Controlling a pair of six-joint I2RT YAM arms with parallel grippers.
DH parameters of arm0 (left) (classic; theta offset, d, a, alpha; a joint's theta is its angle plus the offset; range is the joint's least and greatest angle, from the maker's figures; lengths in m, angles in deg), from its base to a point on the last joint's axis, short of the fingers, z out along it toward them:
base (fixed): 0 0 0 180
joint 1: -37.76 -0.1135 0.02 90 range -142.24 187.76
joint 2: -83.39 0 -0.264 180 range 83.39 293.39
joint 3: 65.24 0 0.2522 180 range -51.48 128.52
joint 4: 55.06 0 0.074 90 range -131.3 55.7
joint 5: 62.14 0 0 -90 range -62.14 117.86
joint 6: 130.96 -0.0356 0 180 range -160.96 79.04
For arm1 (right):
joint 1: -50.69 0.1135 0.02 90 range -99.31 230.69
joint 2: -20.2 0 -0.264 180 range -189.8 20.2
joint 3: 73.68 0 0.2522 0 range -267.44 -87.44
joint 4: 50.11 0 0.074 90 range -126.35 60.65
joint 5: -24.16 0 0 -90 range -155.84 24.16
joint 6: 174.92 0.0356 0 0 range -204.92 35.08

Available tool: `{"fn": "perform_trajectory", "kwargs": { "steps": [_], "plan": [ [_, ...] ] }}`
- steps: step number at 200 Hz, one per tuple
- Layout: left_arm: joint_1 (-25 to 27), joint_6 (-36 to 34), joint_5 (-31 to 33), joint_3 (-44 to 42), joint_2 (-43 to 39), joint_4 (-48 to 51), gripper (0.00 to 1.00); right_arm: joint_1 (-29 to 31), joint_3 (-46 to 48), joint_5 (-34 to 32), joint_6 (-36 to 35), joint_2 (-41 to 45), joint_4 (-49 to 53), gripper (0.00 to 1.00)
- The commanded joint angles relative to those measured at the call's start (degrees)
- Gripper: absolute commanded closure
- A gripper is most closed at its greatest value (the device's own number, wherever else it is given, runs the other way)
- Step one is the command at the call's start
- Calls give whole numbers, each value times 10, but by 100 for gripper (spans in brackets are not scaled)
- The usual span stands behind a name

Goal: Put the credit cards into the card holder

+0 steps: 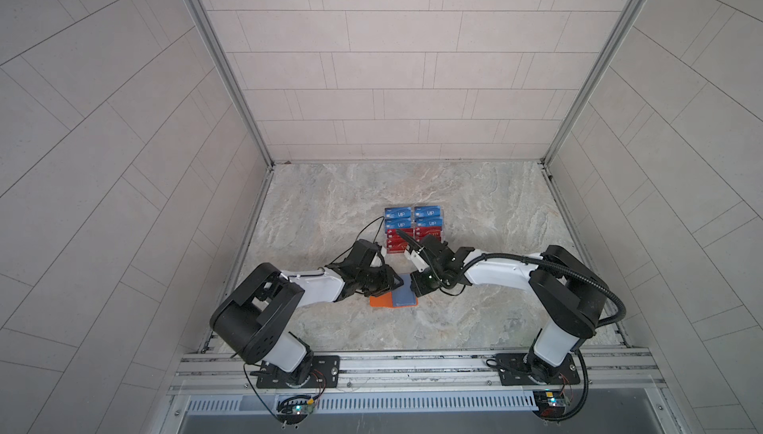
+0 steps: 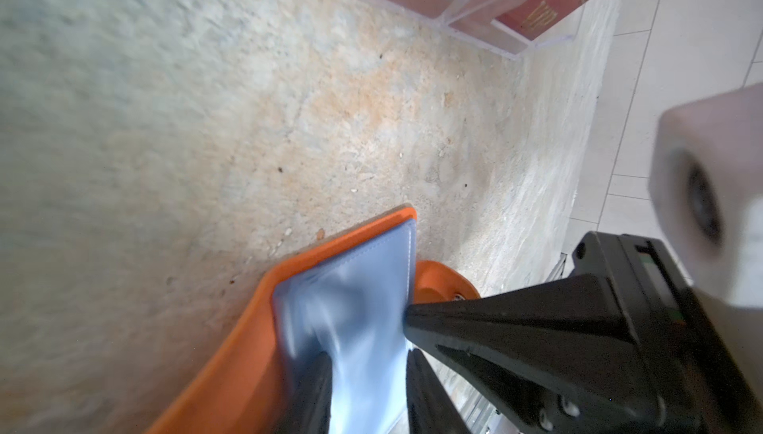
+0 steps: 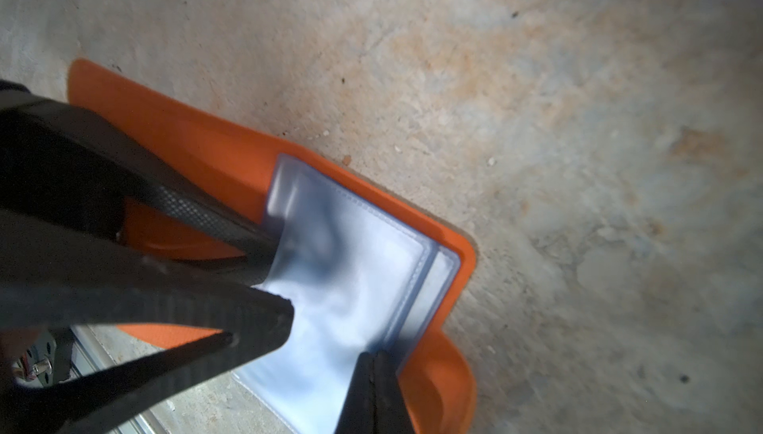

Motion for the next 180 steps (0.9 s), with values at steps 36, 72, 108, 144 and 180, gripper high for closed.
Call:
{"fn": "perform_trajectory", "kwargs": {
  "steps": [36, 72, 108, 144, 180],
  "plan": [
    [2, 73, -7, -51, 9, -85, 65, 2, 12, -6, 6, -19, -6, 97],
    [3, 98, -2, -75, -10, -106, 65, 2, 12, -6, 6, -20, -6, 97],
    [3, 102, 1, -93, -15, -115, 65, 2, 12, -4, 7, -23, -11, 97],
    [4, 117, -12, -94, 9, -162, 65, 2, 9, -4, 7, -24, -12, 98],
    [4, 129, -13, -100, 19, -190, 66, 2, 11, -4, 10, -19, -13, 98]
  ]
}}
